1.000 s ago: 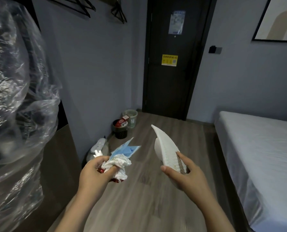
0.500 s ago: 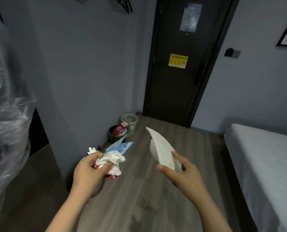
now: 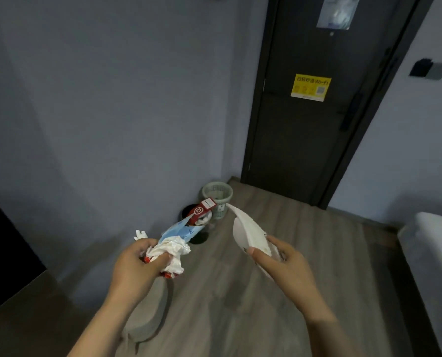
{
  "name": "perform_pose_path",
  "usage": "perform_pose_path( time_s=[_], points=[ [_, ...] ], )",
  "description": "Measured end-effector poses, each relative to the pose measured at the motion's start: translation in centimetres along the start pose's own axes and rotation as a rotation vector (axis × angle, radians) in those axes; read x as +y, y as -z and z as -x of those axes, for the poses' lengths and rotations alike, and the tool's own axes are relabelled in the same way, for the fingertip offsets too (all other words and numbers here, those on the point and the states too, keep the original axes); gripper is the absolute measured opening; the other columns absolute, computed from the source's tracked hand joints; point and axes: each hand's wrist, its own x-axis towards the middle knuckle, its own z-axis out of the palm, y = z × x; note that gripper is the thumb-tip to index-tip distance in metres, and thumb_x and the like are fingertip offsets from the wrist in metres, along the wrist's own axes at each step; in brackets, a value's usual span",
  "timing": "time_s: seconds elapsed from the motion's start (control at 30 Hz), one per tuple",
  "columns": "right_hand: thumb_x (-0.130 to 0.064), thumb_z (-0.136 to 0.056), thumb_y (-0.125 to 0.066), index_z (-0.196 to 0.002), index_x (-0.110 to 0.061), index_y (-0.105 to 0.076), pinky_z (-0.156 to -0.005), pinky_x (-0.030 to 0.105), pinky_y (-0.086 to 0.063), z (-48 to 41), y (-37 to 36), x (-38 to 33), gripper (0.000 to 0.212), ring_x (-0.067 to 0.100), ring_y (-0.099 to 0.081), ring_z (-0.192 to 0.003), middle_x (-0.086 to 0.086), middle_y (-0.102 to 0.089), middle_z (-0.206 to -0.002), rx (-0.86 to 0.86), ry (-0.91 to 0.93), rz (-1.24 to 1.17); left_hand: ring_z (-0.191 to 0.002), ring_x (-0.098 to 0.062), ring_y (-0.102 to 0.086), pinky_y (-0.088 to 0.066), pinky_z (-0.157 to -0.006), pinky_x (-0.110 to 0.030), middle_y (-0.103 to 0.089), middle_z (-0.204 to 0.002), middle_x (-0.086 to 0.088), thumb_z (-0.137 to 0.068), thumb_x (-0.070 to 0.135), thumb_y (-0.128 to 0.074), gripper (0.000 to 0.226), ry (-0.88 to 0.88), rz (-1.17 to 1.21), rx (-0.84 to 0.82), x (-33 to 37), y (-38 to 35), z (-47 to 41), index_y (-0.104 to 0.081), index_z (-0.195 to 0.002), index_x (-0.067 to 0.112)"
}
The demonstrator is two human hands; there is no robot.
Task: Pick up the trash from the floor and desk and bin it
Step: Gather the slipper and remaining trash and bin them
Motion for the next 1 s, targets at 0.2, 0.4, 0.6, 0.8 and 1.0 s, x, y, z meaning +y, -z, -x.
perform_pose_path(
  time_s=[0.2,0.4,0.6,0.8,1.0],
  points=[
    [-0.051,-0.076,-0.074,-0.135,-0.027,-0.054,-0.059,0.008,-0.038,-12.3,-0.8,-2.1,0.066,0.009,-0.054,-0.104,-0.006,-0.055,-0.132,-0.072,0.01,0.017,-0.063,-0.011,-0.061,-0.041,-0.049,-0.013,-0.068,-0.07,-0.002,-0.075,0.006,-0.073,0.011,0.016,-0.026,0.075,1.0,-3.6,-9.7,-0.07,-0.078,0.016],
    [-0.055,-0.068,-0.078,-0.122,-0.023,-0.062,-0.062,0.012,-0.042,-21.5,-3.0,-2.7,0.065,0.009,-0.059,-0.101,-0.004,-0.061,-0.119,-0.13,-0.038,0.002,-0.064,-0.015,-0.065,-0.049,-0.058,-0.029,-0.07,-0.069,-0.001,-0.077,0.01,-0.073,0.012,0.107,-0.051,0.078,-0.8,-6.2,-18.1,-0.07,-0.079,0.022],
    [-0.044,-0.077,-0.075,-0.11,-0.026,-0.066,-0.067,0.018,-0.046,-32.7,-7.0,-3.5,0.038,0.004,-0.063,-0.093,-0.013,-0.067,-0.1,-0.163,-0.06,0.036,-0.069,-0.024,-0.065,-0.053,-0.068,-0.042,-0.069,-0.073,-0.001,-0.063,0.026,-0.077,0.017,0.142,-0.018,0.078,-2.9,-9.1,-30.0,-0.069,-0.078,0.024],
    [-0.062,-0.073,-0.07,-0.105,-0.035,-0.063,-0.08,0.033,-0.056,-44.4,-11.8,-5.3,0.043,0.009,-0.066,-0.089,-0.009,-0.068,-0.1,-0.234,-0.131,0.131,-0.063,-0.012,-0.059,-0.039,-0.054,-0.021,-0.064,-0.07,0.002,-0.077,0.012,-0.075,0.01,0.126,-0.106,0.054,-4.6,-10.8,-42.1,-0.067,-0.079,0.019],
    [-0.053,-0.08,-0.069,-0.115,-0.026,-0.063,-0.062,0.023,-0.047,-53.1,-16.3,-5.0,0.045,0.01,-0.064,-0.085,-0.006,-0.067,-0.099,-0.254,-0.212,0.118,-0.06,-0.005,-0.055,-0.039,-0.055,-0.018,-0.061,-0.064,0.005,-0.076,0.01,-0.075,0.019,0.138,-0.185,0.02,-5.9,-12.3,-51.1,-0.063,-0.07,0.023]
  ],
)
